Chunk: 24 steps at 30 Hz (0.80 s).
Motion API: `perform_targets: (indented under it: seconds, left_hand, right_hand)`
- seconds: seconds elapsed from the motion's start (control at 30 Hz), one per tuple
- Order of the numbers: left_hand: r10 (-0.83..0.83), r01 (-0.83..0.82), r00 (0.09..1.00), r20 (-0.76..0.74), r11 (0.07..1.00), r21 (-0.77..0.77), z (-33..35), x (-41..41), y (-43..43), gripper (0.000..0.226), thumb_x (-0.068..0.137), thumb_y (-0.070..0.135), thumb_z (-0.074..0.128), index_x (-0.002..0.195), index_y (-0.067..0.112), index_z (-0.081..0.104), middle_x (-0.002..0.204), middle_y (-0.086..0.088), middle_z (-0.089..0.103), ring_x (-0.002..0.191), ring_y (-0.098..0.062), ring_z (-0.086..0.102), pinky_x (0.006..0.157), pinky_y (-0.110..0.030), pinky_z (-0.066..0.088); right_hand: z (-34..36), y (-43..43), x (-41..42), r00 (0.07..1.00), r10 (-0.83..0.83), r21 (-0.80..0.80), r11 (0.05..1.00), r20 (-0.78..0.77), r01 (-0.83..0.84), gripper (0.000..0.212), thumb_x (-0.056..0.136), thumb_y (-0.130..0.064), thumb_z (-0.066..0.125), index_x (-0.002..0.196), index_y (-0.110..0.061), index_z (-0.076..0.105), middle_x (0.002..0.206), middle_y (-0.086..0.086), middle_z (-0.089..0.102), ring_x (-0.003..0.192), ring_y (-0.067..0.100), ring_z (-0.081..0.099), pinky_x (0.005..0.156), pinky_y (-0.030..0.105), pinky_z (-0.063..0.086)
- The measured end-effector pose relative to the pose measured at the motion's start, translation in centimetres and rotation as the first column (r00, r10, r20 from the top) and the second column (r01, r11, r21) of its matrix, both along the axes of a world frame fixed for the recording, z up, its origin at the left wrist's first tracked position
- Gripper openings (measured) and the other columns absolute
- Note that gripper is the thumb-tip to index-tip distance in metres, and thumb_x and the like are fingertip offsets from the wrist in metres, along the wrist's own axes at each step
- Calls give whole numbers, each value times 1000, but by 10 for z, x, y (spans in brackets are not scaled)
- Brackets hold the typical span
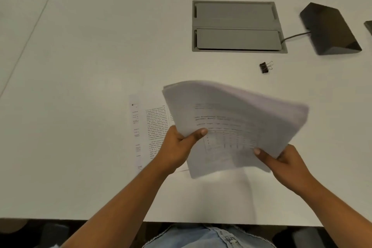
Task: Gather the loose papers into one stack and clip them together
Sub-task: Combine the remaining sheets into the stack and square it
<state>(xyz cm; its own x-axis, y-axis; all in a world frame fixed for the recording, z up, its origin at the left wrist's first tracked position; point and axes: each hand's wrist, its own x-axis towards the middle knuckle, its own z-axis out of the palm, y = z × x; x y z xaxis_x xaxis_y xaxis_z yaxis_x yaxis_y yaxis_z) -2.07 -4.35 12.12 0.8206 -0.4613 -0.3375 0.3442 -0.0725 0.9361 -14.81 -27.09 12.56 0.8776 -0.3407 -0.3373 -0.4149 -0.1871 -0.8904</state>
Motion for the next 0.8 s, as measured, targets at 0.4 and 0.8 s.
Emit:
perform_targets:
  seconds: [0.4, 0.8]
  left_hand:
    - [330, -371, 927, 179, 739, 562, -60, 11, 34, 60, 81, 54, 69, 126, 17, 58, 130, 1, 58, 117, -17, 58, 97, -33, 49]
    - [304, -343, 922, 240, 354, 870, -103, 7, 78, 95, 62, 42, 89, 137, 8, 42, 132, -16, 50, 123, -36, 50, 99, -51, 45]
  right_hand:
    - [-21, 14, -38, 954, -261, 133, 950, -150, 281, 55, 60, -59, 78, 100, -22, 71, 91, -4, 79, 79, 20, 76, 68, 31, 62]
    - [-21, 11, -52, 820, -536, 51, 830, -201, 555, 21, 90, -14, 62, 110, -19, 65, 93, -11, 66, 90, 12, 61, 96, 46, 45]
